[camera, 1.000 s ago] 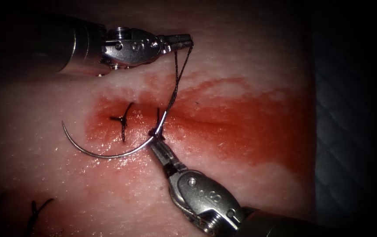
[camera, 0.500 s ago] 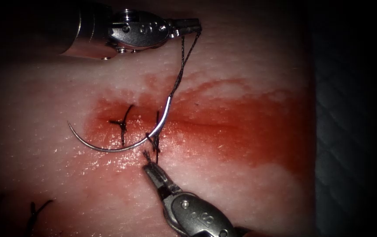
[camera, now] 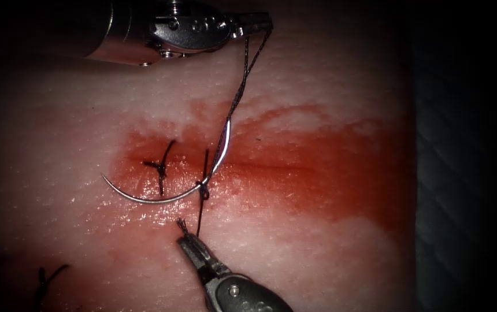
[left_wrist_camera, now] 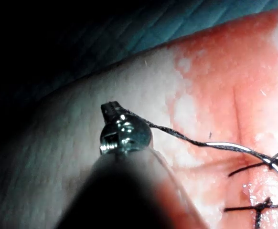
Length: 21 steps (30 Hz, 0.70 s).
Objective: Wound Closure
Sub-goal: To tie the knot, pull the right hand down and the left hand up
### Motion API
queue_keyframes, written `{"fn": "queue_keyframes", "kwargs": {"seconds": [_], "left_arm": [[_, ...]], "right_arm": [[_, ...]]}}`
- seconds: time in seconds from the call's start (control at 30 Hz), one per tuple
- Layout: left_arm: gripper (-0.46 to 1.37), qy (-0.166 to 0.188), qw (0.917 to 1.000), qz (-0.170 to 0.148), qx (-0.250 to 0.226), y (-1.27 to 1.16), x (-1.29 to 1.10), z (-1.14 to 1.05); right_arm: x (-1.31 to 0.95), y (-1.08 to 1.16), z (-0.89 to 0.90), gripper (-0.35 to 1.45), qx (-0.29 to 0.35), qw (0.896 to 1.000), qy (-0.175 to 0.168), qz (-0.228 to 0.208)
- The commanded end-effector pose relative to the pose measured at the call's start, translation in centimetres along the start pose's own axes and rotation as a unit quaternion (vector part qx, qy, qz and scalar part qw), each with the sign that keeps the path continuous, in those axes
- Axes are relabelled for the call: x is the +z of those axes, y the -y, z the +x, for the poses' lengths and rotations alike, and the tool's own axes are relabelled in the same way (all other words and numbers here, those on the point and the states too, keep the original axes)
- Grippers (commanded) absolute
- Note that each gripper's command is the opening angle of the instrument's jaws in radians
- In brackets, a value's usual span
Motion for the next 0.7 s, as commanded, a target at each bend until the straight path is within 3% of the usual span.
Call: {"fn": "queue_keyframes", "kwargs": {"seconds": [0.03, 0.7], "left_arm": [[-0.35, -0.001, 1.0000, -0.002, 0.003, 0.00, -0.01, -0.01], [-0.35, 0.000, 1.0000, 0.001, -0.001, 0.06, -0.14, -0.08]], "right_arm": [[0.00, 0.00, 0.00, -0.35, 0.001, 1.000, 0.000, -0.003], [-0.01, 0.00, 0.06, -0.35, 0.002, 1.000, -0.001, -0.001]]}}
